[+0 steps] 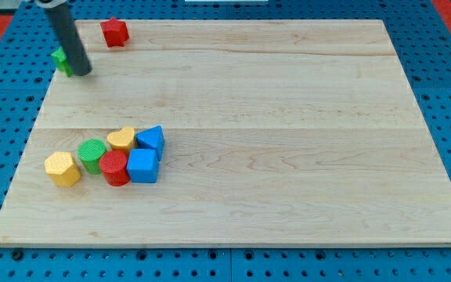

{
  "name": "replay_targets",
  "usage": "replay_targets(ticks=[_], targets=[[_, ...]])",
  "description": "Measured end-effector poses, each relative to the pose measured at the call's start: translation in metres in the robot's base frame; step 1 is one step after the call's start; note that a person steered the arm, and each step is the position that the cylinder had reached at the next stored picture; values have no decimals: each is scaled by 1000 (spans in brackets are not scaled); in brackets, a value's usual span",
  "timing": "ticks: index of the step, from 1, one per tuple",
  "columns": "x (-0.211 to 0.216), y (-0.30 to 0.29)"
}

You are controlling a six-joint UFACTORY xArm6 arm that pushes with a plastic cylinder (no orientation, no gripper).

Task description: Push the green star into the red star

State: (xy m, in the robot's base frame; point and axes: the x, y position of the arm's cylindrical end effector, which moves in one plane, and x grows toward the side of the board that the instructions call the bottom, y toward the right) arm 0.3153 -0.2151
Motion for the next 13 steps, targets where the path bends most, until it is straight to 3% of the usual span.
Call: replay_targets(ticks=[1, 2, 3, 5, 9, 11, 13], targets=[[10, 54], [30, -16], [15, -90], [-38, -7], [-35, 37], [19, 39], [32, 8]])
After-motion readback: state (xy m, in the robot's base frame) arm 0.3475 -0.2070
